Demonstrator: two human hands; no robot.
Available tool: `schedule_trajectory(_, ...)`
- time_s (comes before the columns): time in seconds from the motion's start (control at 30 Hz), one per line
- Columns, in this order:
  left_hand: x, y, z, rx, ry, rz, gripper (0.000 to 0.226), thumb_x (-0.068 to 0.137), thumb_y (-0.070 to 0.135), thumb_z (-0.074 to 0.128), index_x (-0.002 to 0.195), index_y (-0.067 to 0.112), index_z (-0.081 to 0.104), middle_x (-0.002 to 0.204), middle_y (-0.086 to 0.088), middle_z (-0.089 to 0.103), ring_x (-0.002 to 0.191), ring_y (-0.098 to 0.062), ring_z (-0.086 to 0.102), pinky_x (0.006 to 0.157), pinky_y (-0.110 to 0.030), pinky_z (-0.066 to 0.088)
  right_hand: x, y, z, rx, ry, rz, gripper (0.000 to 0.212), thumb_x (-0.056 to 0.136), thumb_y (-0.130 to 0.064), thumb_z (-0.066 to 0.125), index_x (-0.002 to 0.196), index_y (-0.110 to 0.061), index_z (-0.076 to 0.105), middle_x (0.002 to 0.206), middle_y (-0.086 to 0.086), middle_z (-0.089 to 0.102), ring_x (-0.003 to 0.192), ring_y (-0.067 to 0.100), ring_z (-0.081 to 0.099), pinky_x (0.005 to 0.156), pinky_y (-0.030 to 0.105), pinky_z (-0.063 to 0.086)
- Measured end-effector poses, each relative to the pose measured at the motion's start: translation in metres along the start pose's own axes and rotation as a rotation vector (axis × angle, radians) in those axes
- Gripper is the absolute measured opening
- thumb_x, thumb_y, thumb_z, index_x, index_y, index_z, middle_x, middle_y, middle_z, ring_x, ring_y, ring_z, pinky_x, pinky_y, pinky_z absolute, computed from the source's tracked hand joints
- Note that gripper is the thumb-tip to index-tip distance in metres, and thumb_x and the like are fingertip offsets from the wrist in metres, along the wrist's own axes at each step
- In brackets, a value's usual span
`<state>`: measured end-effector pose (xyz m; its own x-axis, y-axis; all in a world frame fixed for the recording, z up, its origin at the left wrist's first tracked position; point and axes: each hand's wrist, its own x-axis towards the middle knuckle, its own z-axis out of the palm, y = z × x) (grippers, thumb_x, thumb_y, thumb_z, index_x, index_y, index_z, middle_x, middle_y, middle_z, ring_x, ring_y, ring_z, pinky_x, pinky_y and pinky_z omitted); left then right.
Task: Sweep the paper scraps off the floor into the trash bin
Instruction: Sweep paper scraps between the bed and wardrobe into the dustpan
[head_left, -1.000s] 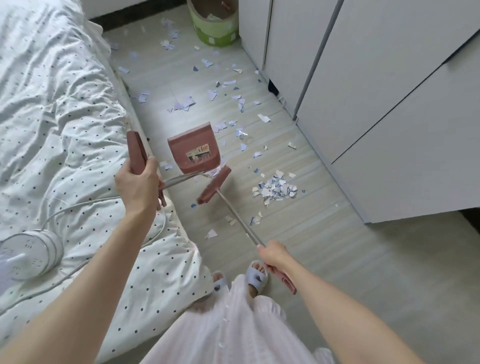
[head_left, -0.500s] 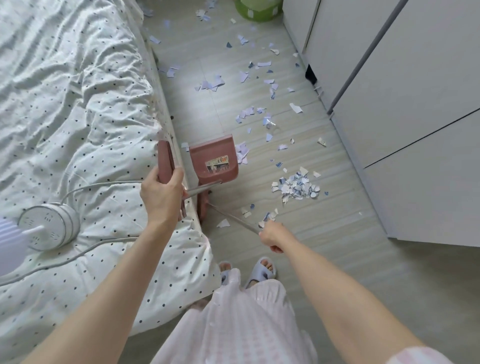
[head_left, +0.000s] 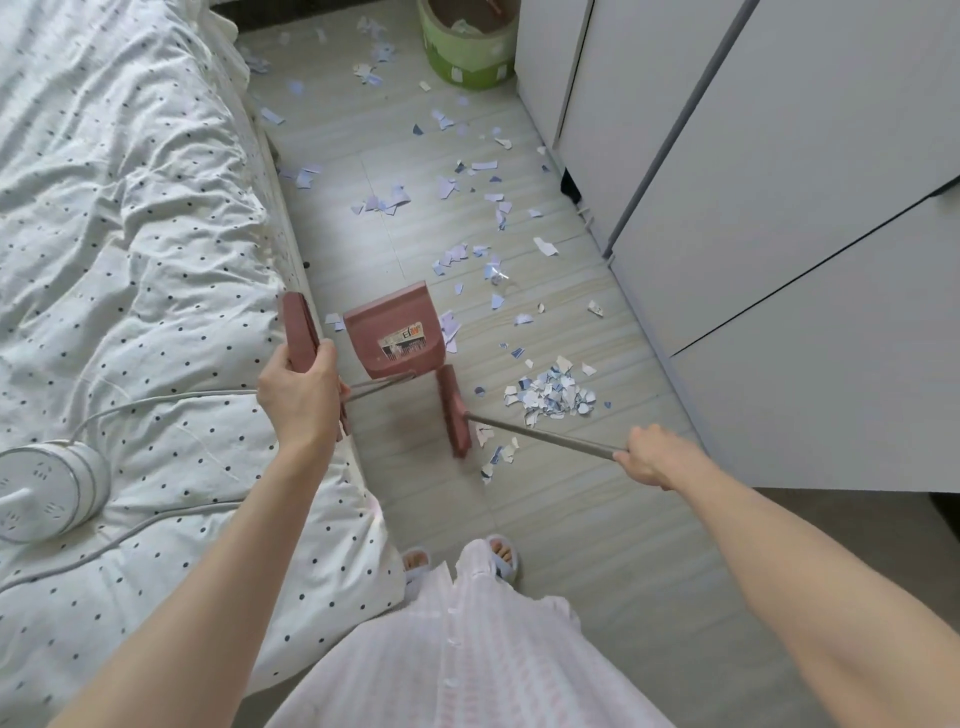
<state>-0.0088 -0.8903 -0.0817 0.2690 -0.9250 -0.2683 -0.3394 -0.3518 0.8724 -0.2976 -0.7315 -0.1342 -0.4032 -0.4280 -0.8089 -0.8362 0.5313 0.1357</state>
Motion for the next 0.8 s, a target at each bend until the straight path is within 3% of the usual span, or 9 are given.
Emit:
schedule_trajectory(0.07,-0.001,0.003,0.003,0.008,0.002,0.007,0.022,0.079,0.026,0.057,0.062,0.019,0.044,0.056,-0.009,0.05,0.049,-0.028,0.052,0.053,-0.044,0.043,-0.003,0.004,0.0,-0.012,-0.008,-0.019,0.041,0.099,-0.038,0.041,0.123,-0.007,0.053,0.115,0.014,0.056,0.1,0.03,0.06,0.088,0.035,0.048)
schedule_trajectory(0.23,-0.005,-0.001,0.006,0.042,-0.001,0.012,0.022,0.079,0.028,0.056,0.062,0.02,0.044,0.056,-0.009,0.051,0.045,-0.026,0.049,0.054,-0.046,0.044,0.002,-0.014,0.011,-0.068,-0.027,-0.103,0.044,0.097,-0.041,0.042,0.127,-0.01,0.053,0.131,0.012,0.054,0.119,0.03,0.053,0.097,0.038,0.043)
schedule_trajectory(0.47,-0.01,-0.009,0.01,0.054,0.014,-0.025,0.025,0.079,0.026,0.058,0.059,0.02,0.044,0.053,-0.006,0.049,0.05,-0.025,0.051,0.058,-0.044,0.047,0.003,-0.016,0.009,-0.288,0.0,-0.08,0.042,0.096,-0.035,0.049,0.133,-0.015,0.051,0.136,0.005,0.052,0.126,0.023,0.05,0.097,0.032,0.043)
schedule_trajectory(0.63,-0.009,-0.015,0.012,0.061,0.007,-0.064,0.023,0.072,0.029,0.057,0.056,0.021,0.043,0.04,0.006,0.046,0.051,-0.026,0.05,0.063,-0.049,0.052,0.008,0.015,-0.006,-0.367,0.038,0.082,0.033,0.093,-0.024,0.051,0.125,-0.02,0.059,0.126,0.0,0.06,0.114,0.021,0.059,0.086,0.031,0.051)
schedule_trajectory(0.8,-0.016,-0.009,0.022,0.091,-0.005,-0.067,0.02,0.069,0.027,0.056,0.057,0.02,0.042,0.05,-0.003,0.048,0.057,-0.027,0.054,0.07,-0.052,0.053,0.011,0.025,-0.018,-0.369,0.094,0.151,0.032,0.092,-0.016,0.049,0.121,-0.021,0.06,0.122,-0.001,0.061,0.111,0.02,0.06,0.071,0.027,0.045)
